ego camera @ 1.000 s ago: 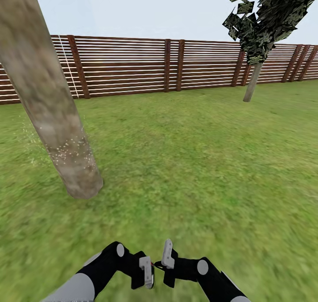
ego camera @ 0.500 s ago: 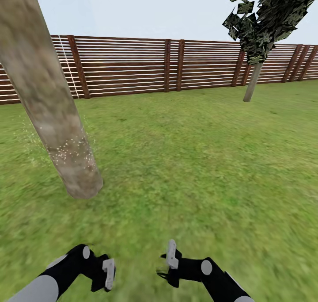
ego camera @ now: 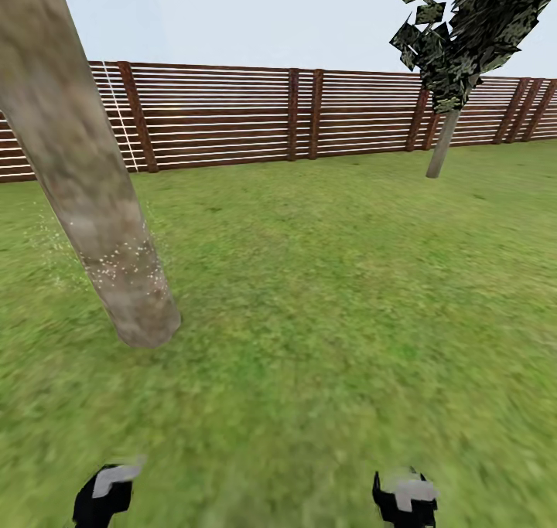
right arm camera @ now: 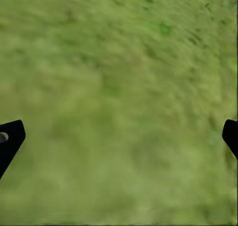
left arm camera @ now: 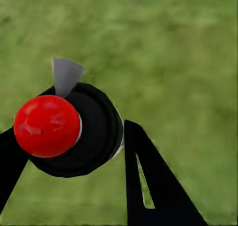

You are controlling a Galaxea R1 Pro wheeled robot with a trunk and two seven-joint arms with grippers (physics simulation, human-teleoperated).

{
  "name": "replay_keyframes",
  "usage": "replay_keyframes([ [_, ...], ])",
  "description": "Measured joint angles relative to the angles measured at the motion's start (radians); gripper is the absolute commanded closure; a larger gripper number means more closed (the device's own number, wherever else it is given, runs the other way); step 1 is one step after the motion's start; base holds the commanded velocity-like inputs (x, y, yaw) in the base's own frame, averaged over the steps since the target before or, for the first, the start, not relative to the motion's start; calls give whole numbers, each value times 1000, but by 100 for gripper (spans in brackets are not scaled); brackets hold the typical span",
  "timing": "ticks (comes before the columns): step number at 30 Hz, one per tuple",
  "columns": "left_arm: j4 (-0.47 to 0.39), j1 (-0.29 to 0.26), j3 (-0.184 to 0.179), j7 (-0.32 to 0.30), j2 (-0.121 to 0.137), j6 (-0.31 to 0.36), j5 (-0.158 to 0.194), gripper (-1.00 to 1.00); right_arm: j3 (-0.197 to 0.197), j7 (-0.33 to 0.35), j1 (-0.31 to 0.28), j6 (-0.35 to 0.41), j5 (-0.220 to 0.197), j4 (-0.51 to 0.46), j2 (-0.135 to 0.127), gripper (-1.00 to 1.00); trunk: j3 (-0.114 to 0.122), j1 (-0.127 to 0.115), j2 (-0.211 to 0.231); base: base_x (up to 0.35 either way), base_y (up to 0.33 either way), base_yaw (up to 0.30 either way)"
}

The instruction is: In the garden, pick up the pesticide atomizer on the floor and spray pesticide onto both trees until each tree trunk is fully covered.

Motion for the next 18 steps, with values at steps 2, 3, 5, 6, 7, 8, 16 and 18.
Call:
replay_keyframes([
  [2,35,23,2,15,4,-17,70,100,3,-22,4,-12,-89,4,6,-100,0,0,0,0,0,0],
  [3,57,33,1,18,6,-21,83,100,4,-26,5,-14,-105,5,6,-100,0,0,0,0,0,0],
  [5,82,43,-2,21,3,-23,94,100,4,-29,6,-13,-117,6,7,-100,0,0,0,0,0,0],
  [6,86,46,-2,21,2,-23,96,100,4,-29,8,-13,-119,6,7,-100,0,0,0,0,0,0],
  [7,89,48,-1,22,2,-24,97,100,4,-29,10,-13,-121,6,7,-100,0,0,0,0,0,0],
  [8,90,50,-2,22,2,-24,97,100,4,-29,12,-13,-121,6,7,-100,0,0,0,0,0,0],
  [16,91,53,-4,21,7,-24,90,100,5,-30,21,-13,-122,6,7,-100,0,0,0,0,0,0],
  [18,91,53,-3,21,8,-23,89,100,5,-30,21,-13,-122,6,7,-100,0,0,0,0,0,0],
])
